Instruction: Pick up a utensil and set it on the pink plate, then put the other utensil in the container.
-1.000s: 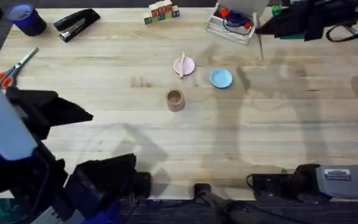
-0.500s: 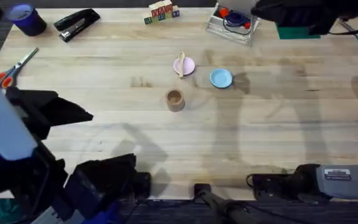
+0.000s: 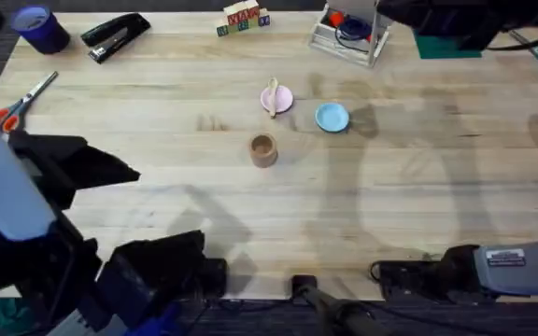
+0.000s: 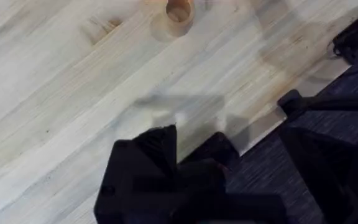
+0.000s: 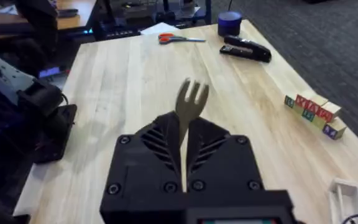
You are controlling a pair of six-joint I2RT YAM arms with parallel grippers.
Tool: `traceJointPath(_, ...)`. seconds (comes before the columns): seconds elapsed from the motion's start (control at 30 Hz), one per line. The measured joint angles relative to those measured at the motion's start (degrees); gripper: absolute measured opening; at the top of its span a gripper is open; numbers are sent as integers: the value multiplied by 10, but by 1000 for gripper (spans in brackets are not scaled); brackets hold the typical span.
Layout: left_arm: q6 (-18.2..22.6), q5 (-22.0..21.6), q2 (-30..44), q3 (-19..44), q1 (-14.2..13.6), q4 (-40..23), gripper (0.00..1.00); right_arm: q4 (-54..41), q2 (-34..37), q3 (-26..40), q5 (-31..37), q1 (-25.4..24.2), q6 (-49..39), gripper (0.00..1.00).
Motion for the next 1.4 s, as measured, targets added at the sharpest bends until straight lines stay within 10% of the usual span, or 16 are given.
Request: traceJointPath(1.4, 0, 0, 0, 0, 0, 0, 995, 18, 81, 1, -23, 174, -195, 32)
